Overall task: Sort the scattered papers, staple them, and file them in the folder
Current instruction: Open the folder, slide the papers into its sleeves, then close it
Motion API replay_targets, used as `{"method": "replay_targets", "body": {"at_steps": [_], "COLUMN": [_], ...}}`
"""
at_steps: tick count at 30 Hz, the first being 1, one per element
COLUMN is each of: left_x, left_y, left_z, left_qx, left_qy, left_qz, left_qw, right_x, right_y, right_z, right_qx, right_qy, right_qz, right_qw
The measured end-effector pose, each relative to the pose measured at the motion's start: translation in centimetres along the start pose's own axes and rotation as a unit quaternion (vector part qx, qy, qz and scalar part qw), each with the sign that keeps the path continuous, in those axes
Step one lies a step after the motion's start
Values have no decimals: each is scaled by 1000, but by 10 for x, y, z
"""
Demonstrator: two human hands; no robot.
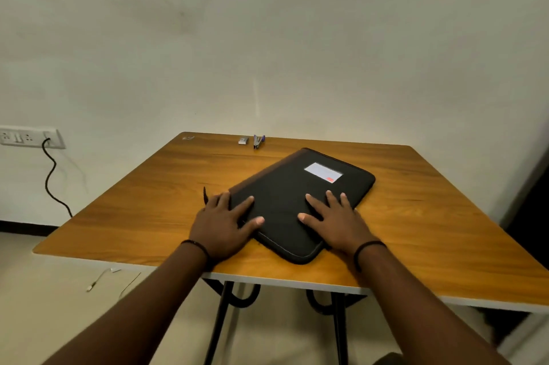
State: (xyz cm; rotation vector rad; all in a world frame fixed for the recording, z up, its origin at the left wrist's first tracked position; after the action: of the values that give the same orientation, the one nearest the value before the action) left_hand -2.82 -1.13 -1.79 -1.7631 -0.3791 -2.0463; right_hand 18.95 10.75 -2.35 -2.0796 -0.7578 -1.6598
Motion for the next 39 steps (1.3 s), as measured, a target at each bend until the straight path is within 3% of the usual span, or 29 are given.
{"method": "replay_targets", "body": {"at_steps": [3, 6, 8, 11, 17, 25, 39], "left_x": [-5, -1, 4, -4, -9, -16, -22], "left_y": [27, 44, 37, 18, -7, -67, -105], "left_z": [28, 53, 54, 50, 64, 79, 85], "left_qx": [-74, -148, -131, -99, -115, -83, -79], "left_qy": [-47, -10, 58, 124, 60, 100, 82], "left_qz": [27, 89, 121, 65, 40, -10, 3], "left_qw": [996, 985, 982, 985, 991, 991, 994], "right_x": [23, 39, 24, 3, 4, 18, 23], "right_y": [-9, -5, 4, 22, 15, -49, -88], "right_z": [38, 42, 25, 9, 24, 53, 66], "right_qx": [-55, -83, -50, -10, 34, 45, 41], "right_qy": [64, 116, 63, 41, 78, 90, 97], "right_qz": [-8, 24, 24, 40, 42, 58, 75], "right_qw": [996, 989, 996, 998, 996, 993, 992]}}
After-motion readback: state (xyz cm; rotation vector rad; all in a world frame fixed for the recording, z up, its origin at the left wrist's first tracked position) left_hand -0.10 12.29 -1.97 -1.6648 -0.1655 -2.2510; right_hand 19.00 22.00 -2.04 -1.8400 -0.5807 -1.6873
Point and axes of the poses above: each hand's wrist, its own y-axis away from the middle knuckle, its own x-axis out of the back of the hand, z = x × y, the point moved 8 cm from there along -y, towards the middle knuckle, and after that the axes turned 11 degrees about x, right-handed, at the moved point
